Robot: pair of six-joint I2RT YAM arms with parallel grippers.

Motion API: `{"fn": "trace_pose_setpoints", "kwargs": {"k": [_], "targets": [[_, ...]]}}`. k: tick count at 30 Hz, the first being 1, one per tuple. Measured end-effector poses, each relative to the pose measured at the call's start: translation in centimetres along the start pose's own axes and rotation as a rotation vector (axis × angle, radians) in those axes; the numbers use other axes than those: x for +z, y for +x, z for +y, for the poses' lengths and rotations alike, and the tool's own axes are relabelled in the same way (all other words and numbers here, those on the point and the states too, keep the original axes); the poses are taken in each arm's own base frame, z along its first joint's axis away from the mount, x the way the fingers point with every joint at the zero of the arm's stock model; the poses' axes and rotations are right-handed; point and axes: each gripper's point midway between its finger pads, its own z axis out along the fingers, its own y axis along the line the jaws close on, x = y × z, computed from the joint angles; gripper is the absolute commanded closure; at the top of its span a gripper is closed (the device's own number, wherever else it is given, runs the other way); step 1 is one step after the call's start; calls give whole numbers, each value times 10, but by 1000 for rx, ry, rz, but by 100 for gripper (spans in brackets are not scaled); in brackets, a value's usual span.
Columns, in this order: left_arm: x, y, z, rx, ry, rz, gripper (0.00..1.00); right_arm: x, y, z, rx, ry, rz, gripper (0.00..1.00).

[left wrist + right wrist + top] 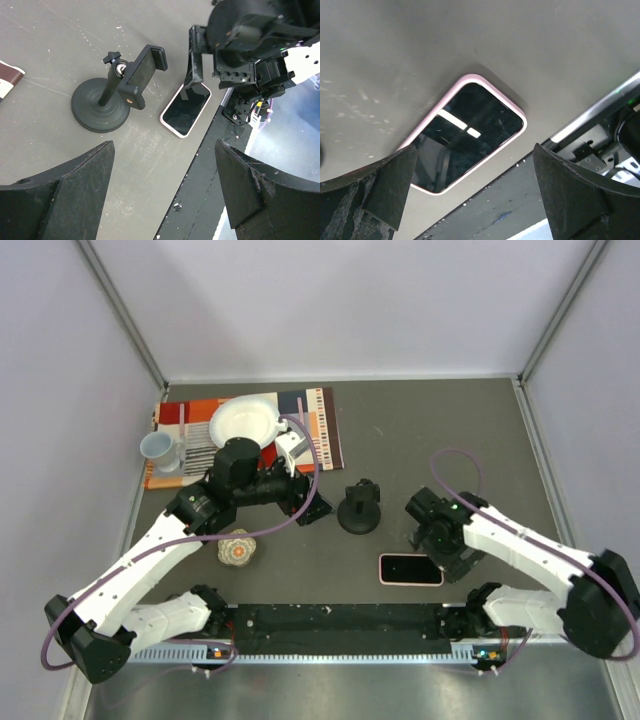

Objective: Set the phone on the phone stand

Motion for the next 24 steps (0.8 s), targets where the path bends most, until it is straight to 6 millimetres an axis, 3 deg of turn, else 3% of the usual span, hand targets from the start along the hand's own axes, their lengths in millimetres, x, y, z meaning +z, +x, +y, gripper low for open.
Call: {"fn": "trace_pose_setpoints", "kwargs": {"k": [4,9,18,24], "targets": [[0,0,-2,0,8,2,14,11,21,-4,14,105,90,1],[-2,-1,-5,6,16,-5,14,8,31,5,129,68,150,1],[-4,-2,-8,12,26,-13,14,20,36,-8,336,80,165,1],[-4,-2,-9,13,35,-12,14,25,34,-4,386,52,153,1]]}}
